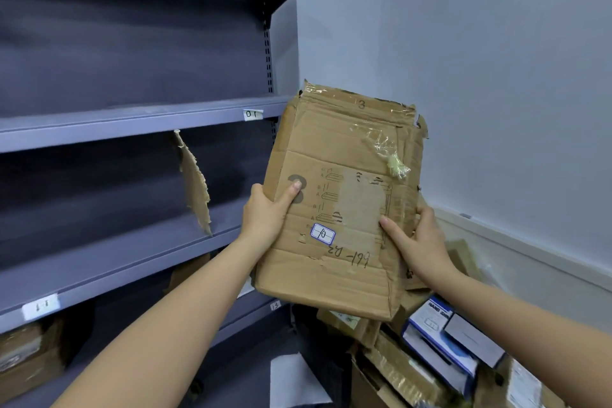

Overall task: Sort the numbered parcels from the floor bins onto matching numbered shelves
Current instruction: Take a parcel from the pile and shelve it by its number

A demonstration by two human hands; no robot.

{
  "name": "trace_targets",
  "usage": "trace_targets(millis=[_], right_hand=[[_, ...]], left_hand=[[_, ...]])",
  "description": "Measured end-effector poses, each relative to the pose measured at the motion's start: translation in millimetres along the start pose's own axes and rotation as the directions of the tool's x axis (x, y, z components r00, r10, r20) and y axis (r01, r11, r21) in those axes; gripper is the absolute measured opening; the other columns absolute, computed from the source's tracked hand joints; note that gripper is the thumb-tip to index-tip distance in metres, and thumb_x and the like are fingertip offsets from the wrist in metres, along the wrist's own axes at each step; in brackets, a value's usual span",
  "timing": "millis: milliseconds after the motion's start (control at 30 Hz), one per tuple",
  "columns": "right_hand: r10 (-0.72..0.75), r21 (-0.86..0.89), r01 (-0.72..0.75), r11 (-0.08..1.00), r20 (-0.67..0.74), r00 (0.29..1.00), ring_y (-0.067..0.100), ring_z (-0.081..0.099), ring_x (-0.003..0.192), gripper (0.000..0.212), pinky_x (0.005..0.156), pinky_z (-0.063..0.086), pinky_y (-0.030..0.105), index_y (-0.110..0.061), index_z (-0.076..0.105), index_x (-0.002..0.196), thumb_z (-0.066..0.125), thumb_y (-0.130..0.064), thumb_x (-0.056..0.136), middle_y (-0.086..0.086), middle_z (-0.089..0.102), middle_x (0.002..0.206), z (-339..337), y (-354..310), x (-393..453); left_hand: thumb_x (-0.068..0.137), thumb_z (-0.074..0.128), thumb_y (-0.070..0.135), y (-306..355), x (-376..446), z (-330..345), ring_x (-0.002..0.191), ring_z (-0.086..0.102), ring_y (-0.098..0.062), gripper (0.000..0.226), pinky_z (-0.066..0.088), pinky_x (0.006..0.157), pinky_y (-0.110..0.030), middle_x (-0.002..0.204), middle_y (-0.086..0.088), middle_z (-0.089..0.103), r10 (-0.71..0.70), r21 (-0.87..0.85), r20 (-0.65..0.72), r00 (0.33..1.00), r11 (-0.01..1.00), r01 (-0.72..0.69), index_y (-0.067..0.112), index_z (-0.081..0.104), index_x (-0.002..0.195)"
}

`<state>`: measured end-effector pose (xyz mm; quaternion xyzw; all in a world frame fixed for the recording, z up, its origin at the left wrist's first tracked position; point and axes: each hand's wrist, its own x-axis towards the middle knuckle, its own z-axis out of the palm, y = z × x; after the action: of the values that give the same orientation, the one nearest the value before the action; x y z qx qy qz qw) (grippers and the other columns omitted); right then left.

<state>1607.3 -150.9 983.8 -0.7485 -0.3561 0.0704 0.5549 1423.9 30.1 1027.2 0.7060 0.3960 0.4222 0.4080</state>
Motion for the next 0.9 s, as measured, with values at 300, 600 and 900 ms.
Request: trace_targets(millis=[300,600,900], right_hand=[[-0.038,0.140,0.012,0.990,0.181,0.983,0.014,0.060,0.097,0.067,0.079,0.047,0.029,-0.015,0.036,0.121,0.074,-0.047,0.077,-0.004,0.057,0.110,-3.5,11.7,-0.2],[-0.113,0.204,0.038,0.978,0.370,0.922,0.014,0.061,0.088,0.060,0.064,0.049,0.025,-0.016,0.035,0.122,0.072,-0.040,0.082,0.000,0.057,0.109,32.5,10.4,-13.1],[-0.181,0.233,0.074,0.970,0.480,0.859,0.020,0.060,0.095,0.084,0.079,0.044,0.035,-0.018,0.040,0.128,0.071,-0.067,0.068,-0.010,0.060,0.096,87.1,-30.5,-39.9]], left_hand=[[0.079,0.064,0.064,20.7,-25.7,-22.2,0.087,0.057,-0.007,0.057,0.041,0.063,-0.024,0.098,0.007,0.060,-0.065,0.137,-0.059,0.996,0.988,0.073,0.016,0.051,0.105],[0.078,0.064,0.066,10.6,-82.9,-60.0,0.094,0.059,-0.012,0.060,0.046,0.068,-0.027,0.102,0.006,0.060,-0.163,0.155,-0.243,0.956,0.967,0.205,0.016,0.049,0.106],[0.079,0.063,0.064,-13.0,-131.9,-122.1,0.090,0.059,-0.010,0.055,0.048,0.074,-0.027,0.100,0.005,0.062,-0.242,0.111,-0.444,0.863,0.941,0.321,0.016,0.049,0.103]])
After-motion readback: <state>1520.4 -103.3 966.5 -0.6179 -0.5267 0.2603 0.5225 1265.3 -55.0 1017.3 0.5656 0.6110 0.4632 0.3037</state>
